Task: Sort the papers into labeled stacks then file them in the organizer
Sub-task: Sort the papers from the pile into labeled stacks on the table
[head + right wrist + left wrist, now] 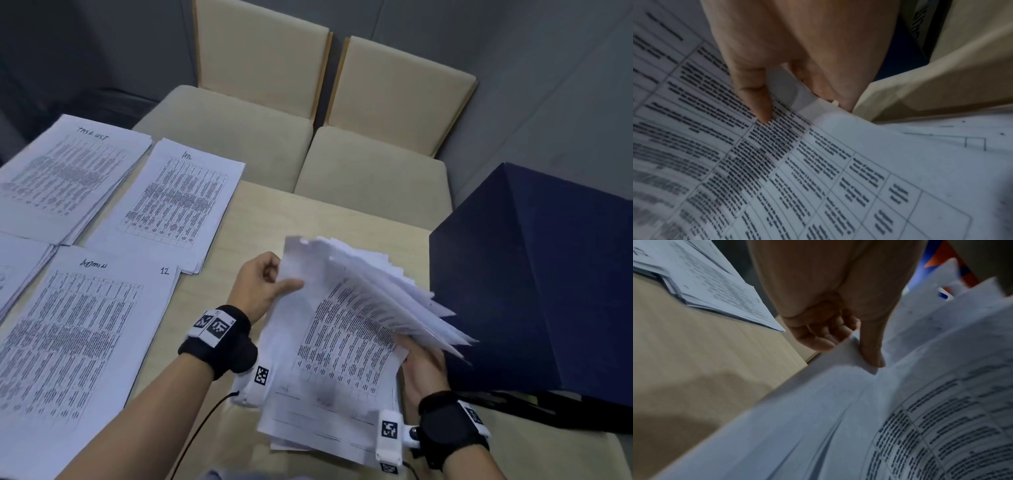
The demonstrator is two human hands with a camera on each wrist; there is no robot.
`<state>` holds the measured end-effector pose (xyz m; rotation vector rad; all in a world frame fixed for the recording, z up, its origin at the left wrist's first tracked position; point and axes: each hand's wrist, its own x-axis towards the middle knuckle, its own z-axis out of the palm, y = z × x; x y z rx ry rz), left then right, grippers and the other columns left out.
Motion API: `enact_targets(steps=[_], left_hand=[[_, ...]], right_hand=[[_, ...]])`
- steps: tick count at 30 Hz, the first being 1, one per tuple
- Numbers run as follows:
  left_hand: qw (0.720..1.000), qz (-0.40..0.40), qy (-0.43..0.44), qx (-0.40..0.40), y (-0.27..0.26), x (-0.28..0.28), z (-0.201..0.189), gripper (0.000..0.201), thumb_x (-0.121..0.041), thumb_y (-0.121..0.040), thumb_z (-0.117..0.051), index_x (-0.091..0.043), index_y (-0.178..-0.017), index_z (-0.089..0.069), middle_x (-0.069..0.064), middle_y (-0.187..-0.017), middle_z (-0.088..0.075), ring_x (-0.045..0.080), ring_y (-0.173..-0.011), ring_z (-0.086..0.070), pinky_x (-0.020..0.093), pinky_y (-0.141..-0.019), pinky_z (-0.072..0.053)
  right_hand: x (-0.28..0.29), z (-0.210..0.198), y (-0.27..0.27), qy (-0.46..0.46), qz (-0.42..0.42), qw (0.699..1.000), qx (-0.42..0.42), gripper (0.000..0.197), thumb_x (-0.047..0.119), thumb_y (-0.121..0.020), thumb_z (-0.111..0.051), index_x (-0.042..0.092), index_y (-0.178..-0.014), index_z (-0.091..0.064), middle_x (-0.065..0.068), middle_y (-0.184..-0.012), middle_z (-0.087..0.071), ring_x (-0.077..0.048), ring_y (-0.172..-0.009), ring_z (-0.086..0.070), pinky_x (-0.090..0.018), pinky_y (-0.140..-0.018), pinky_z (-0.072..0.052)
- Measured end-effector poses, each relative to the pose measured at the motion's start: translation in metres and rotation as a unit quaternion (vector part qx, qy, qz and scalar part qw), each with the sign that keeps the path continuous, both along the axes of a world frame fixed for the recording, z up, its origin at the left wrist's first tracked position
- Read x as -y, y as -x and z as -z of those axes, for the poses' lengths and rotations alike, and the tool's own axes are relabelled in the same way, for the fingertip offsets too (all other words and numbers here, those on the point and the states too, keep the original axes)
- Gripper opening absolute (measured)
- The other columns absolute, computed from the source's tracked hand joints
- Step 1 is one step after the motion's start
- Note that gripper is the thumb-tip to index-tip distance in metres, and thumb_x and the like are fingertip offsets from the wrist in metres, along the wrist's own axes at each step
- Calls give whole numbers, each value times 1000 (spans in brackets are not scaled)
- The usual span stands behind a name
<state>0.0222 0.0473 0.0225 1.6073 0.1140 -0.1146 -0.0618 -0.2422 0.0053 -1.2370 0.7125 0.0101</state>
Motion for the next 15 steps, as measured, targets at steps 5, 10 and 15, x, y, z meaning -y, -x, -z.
enact_targets(steps=[5, 10, 15], left_hand=[[993, -78, -88, -29, -8, -14, 19, 43, -47, -77, -66, -7, -64, -55, -1, -57, -41, 16, -57, -35, 32, -59, -31], [988, -75, -126, -38, -11, -15, 25, 19, -16, -90, -54, -11, -73, -59, 7, -64, -57, 20, -63, -48, 32, -62, -38], [995, 43, 17, -89, -1, 1, 0, 14, -11, -89, -54, -14, -84, -67, 8, -83, -65, 18, -80, -56, 34, -78, -41]], right_hand=[[8, -1, 0, -7, 27, 999, 17, 40, -12, -81, -63, 1, -118, -58, -15, -114, -70, -29, -106, -67, -38, -85, -53], [11, 5, 1, 11, 3, 1000, -4, 27, -15, -78, -58, -9, -103, -66, -23, -103, -70, -45, -112, -60, -42, -89, -50], [-1, -4, -2, -8, -40, 999, 22, 40, -18, -79, -55, -3, -114, -67, -13, -108, -73, -30, -111, -64, -31, -89, -53]])
